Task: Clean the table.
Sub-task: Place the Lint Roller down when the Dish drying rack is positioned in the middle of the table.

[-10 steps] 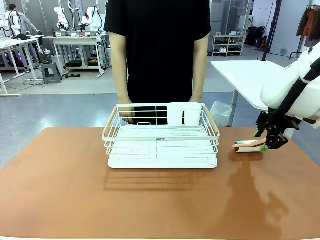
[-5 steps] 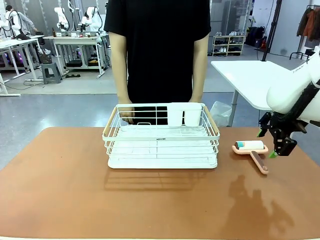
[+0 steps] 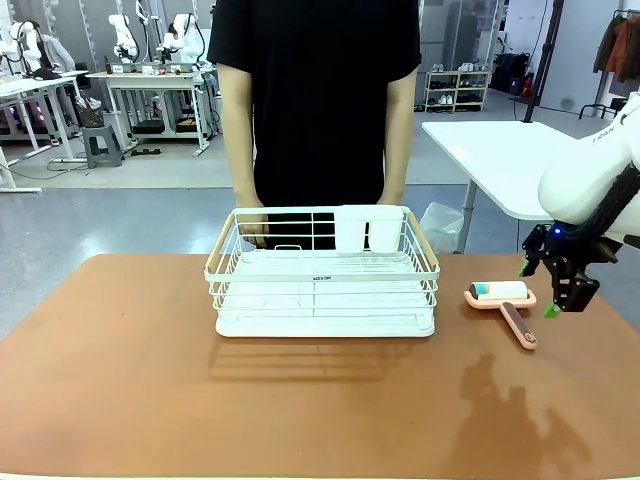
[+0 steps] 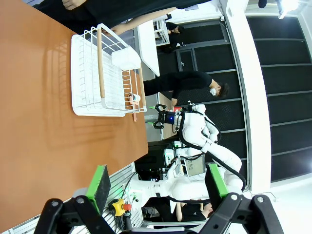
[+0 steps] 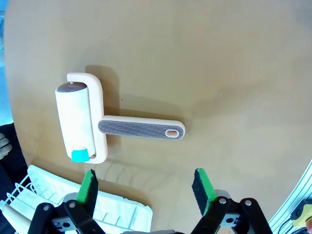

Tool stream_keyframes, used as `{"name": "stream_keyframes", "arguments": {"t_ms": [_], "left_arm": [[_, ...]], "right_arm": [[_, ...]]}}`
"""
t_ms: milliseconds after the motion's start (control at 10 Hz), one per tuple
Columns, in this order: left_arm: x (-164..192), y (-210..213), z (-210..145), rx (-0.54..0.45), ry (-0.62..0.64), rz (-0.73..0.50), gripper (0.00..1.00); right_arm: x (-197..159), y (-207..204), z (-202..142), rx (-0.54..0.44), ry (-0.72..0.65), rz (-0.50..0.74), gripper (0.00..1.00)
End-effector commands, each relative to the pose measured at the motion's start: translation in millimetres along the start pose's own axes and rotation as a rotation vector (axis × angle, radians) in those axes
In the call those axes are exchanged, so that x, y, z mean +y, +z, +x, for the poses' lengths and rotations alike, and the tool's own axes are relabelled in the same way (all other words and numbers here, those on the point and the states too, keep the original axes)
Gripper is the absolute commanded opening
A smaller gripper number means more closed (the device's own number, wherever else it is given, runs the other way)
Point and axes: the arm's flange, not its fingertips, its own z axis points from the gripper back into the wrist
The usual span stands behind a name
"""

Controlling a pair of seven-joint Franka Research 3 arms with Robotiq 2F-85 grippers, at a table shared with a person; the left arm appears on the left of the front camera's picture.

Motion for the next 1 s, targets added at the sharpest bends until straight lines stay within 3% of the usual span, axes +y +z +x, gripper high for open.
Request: {"name": "stream_keyframes", "arguments": {"t_ms": [0,900], "left_arm": [[-0.3,3.7,-1.1,0.003,-0.023,-0.016,1.0],[-0.3,3.7,-1.1,0.003,-0.023,-0.016,1.0]], "right_arm": [[-1.2,-0.9,-0.8,0.001,0.008,0.009,1.0],[-1.2,-0.9,-0.8,0.001,0.008,0.009,1.0]]}}
